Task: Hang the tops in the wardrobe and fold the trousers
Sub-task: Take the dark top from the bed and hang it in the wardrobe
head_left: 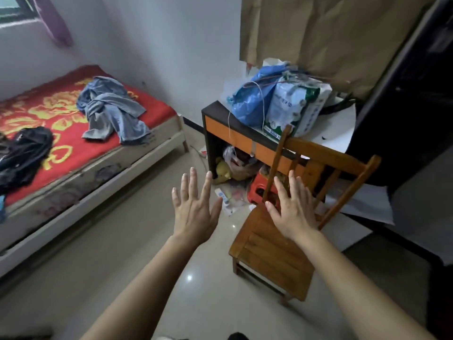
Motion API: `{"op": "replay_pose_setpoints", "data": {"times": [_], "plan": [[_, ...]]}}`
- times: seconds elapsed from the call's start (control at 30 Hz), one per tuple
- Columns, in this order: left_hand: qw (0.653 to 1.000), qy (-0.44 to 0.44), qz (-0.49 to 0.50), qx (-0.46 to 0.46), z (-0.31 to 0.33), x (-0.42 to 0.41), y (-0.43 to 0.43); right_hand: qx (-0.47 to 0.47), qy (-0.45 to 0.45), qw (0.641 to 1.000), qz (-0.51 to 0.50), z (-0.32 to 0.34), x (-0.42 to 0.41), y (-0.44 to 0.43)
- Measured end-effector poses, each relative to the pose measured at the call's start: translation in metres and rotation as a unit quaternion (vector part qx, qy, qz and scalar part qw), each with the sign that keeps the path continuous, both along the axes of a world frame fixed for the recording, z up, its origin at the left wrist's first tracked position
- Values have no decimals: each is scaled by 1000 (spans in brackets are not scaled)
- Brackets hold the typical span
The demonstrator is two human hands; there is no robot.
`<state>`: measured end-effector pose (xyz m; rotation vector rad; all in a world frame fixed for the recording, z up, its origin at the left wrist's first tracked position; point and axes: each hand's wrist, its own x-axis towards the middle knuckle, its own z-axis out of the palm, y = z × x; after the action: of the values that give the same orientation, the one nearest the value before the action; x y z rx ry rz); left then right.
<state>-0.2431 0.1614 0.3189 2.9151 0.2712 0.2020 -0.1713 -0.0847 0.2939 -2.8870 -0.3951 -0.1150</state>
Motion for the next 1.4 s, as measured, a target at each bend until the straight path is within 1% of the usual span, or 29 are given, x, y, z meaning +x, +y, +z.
{"op": "replay_pose_setpoints", "data": {"times": [0.13,0.23,0.33,0.5,0.63,0.73,0.83,1.03,1.17,1.3,1.4], "plan": [[1000,16,7,-1,-8,22,13,10,27,1000,7,-11,24,16],[999,23,31,-11,-18,40,49,19,37,999,33,-17,47,59],[998,15,66,-14,-26,61,105,20,35,997,69,-19,79,123],[993,-6,116,-4,-20,97,235,15,33,993,116,-11,140,266],[985,-10,171,24,-4,104,355,17,27,981,189,7,176,401],[975,-18,223,14,7,103,435,27,19,971,236,20,188,494],[966,-36,256,-1,4,98,497,20,11,958,285,23,196,569],[948,-8,319,-21,-24,104,607,10,15,938,345,-3,229,703],[937,11,348,-7,-44,121,697,12,44,927,372,-29,256,801],[924,50,379,-11,-48,154,796,16,62,919,390,-43,299,912],[914,77,398,11,-39,161,868,21,88,909,406,-41,322,999]]}}
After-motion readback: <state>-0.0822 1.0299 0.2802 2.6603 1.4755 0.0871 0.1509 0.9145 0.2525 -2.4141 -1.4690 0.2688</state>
